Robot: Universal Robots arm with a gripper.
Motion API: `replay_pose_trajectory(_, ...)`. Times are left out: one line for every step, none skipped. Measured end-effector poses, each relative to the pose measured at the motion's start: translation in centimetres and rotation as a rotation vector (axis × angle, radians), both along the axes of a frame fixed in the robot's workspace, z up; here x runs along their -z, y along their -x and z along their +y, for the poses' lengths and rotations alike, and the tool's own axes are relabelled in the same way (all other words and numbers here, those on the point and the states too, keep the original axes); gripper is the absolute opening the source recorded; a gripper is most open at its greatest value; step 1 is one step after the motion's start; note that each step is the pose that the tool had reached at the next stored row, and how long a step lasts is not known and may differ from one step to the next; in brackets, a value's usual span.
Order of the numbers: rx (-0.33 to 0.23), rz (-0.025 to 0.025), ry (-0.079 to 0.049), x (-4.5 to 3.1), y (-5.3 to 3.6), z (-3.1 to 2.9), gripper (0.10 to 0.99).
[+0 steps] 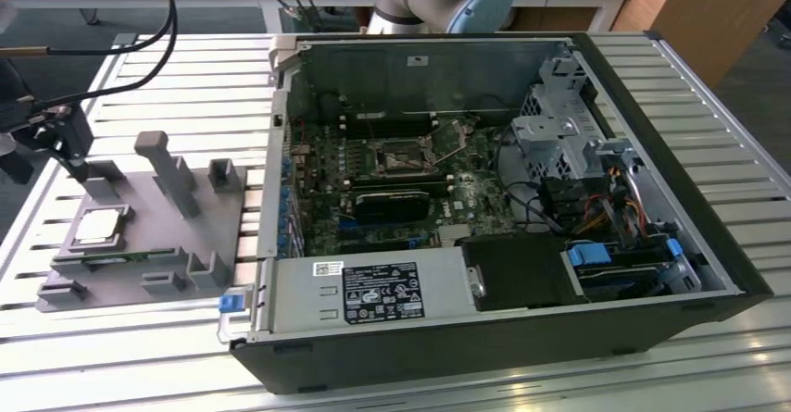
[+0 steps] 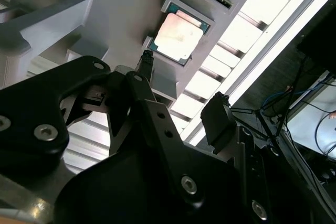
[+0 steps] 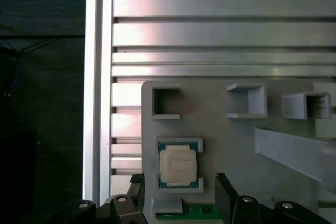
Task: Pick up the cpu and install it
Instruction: 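Pick up the cpu and move it towards the insertion slot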
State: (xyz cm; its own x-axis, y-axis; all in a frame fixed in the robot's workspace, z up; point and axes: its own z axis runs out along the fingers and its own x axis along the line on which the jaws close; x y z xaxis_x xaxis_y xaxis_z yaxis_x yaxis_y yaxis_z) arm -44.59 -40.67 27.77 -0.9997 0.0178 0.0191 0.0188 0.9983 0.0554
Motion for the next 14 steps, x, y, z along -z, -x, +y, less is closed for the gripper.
replay_pose_trajectory(0.000,0.0000,0.000,0.08,0.00,0.00,0.647)
replay_pose_trajectory(0.000,-0.0001,0.000,0.17,0.00,0.00,0.647)
replay_pose_trajectory(0.000,0.0000,-0.001,0.27,0.00,0.00,0.647)
replay_pose_trajectory(0.000,0.0000,-0.001,0.37,0.00,0.00,0.647)
replay_pose_trajectory(0.000,0.0000,-0.001,0.46,0.00,0.00,0.647)
replay_pose_trajectory(0.000,0.0000,-0.001,0.56,0.00,0.00,0.647)
replay_pose_trajectory(0.000,0.0000,-0.001,0.64,0.00,0.00,0.647)
replay_pose_trajectory(0.000,0.0000,-0.001,0.73,0.00,0.00,0.647)
replay_pose_trajectory(0.000,0.0001,-0.001,0.81,0.00,0.00,0.647)
replay_pose_trajectory(0.000,-0.0001,-0.001,0.91,0.00,0.00,0.647)
replay_pose_trajectory(0.000,-0.0002,-0.001,1.01,0.00,0.00,0.647)
replay_pose_trajectory(0.000,-0.0005,-0.001,1.12,0.00,0.00,0.647)
replay_pose_trajectory(0.000,-0.0008,-0.001,1.22,0.00,0.00,0.647)
replay_pose_trajectory(0.000,-0.0009,-0.001,1.33,0.00,0.00,0.647)
